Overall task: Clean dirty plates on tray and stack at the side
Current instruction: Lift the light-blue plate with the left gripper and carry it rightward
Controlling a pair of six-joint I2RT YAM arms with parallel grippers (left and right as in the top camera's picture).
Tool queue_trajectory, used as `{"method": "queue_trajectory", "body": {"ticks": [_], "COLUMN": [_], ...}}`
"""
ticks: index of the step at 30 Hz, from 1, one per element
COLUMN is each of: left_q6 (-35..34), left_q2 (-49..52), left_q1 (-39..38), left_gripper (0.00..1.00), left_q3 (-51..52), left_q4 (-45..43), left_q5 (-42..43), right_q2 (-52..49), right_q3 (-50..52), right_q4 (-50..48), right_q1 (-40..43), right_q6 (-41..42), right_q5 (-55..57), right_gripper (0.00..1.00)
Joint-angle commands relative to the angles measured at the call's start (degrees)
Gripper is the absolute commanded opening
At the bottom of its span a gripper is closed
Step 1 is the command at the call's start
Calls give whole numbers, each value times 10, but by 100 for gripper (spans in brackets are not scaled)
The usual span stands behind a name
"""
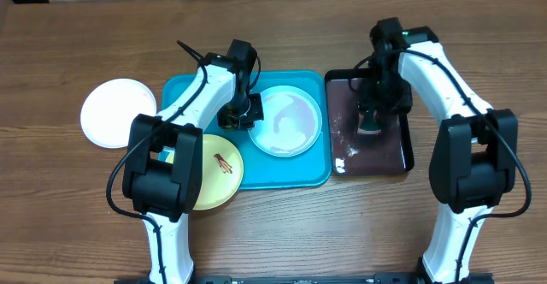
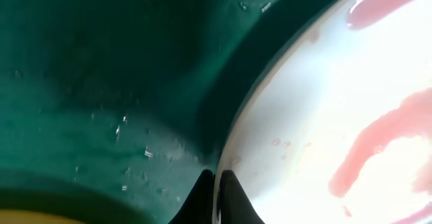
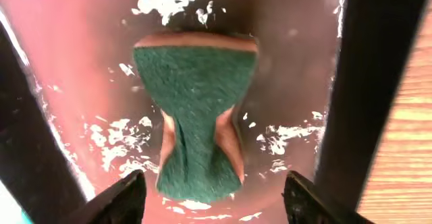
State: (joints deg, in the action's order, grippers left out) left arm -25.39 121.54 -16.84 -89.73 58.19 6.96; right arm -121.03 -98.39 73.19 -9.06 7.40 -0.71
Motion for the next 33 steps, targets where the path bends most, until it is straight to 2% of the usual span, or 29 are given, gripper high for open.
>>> {"method": "queue_trajectory", "body": {"ticks": [1, 8, 9, 17, 24, 33], "left_q6": [12, 22, 25, 31, 30, 15], "left_q2": [-2, -2, -2, -2, -2, -2], "left_q1": [7, 23, 23, 5, -60, -189], "left_gripper": [4, 4, 4, 4, 4, 4], "left_q3": [-48, -161, -176, -292, -359, -384], "left_q4": [25, 94, 102, 160, 175, 159], "left_q5": [0, -1, -1, -49, -69, -253], "right_q2": [21, 21, 21, 21, 21, 21], "right_q3": [-55, -133, -138, -137, -137, -137], "right_q4": [14, 54, 54, 32, 14, 14], "right_q1": [26, 89, 101, 195, 237, 243], "right_q6": [1, 1, 1, 1, 1, 1], "right_q5": [-27, -34, -34, -32, -32, -32], "right_gripper": [67, 76, 100, 100, 100, 100]}}
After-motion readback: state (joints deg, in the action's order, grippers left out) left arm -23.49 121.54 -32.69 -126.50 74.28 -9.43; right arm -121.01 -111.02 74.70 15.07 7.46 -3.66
